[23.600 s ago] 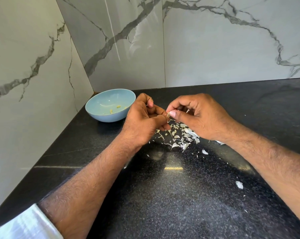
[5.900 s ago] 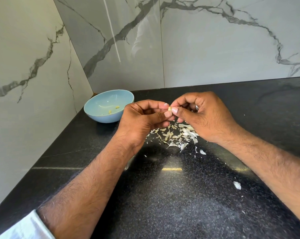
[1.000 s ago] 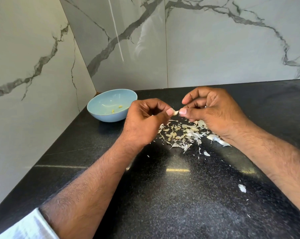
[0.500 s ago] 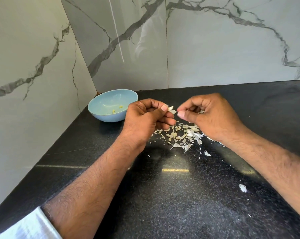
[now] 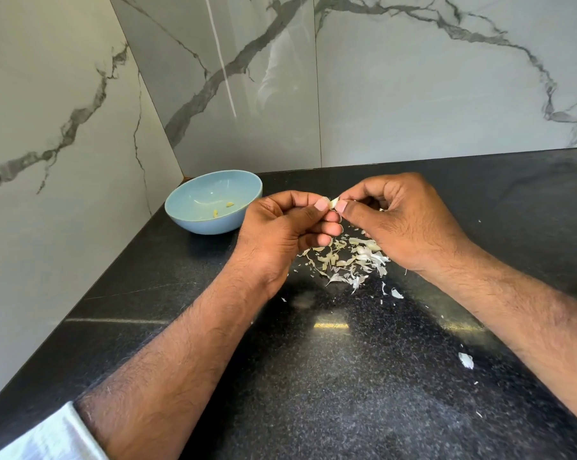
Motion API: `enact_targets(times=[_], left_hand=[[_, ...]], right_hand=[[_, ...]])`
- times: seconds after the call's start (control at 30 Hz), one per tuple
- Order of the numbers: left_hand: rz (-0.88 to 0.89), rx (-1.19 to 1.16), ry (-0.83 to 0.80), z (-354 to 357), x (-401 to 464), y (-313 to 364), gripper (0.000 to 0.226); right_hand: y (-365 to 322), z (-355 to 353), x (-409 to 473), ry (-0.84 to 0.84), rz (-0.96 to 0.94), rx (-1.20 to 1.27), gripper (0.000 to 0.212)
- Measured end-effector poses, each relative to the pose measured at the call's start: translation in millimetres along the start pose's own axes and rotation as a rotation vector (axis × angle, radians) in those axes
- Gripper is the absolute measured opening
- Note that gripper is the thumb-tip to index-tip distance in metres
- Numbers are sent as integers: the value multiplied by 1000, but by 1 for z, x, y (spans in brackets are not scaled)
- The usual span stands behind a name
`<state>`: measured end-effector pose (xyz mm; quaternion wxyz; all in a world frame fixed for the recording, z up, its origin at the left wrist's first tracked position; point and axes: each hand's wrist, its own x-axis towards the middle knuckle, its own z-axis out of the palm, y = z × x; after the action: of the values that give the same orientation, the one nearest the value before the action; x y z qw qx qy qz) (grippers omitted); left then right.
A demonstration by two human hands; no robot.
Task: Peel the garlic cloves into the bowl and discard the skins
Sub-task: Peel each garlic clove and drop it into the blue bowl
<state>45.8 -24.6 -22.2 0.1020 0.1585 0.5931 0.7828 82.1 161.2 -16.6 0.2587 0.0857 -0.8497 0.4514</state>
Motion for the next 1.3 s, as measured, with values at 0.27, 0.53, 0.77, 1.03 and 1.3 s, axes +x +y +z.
enact_targets(times=[0.27, 0.53, 0.77, 1.03, 1.3], left_hand=[[124, 136, 66, 3, -3, -2, 11], [354, 500, 100, 8, -8, -3, 3], [373, 593, 130, 7, -7, -5, 5], [246, 490, 45, 5, -6, -4, 4], [46, 159, -24, 3, -4, -2, 17]], right_hand=[[-2, -1, -2, -14, -99, -135, 6], [-4, -1, -2, -2, -179, -242, 7], [-3, -2, -2, -5, -212, -279, 7], [-1, -6, -1, -39, -219, -295, 7], [-2, -10, 0, -31, -192, -195, 9]])
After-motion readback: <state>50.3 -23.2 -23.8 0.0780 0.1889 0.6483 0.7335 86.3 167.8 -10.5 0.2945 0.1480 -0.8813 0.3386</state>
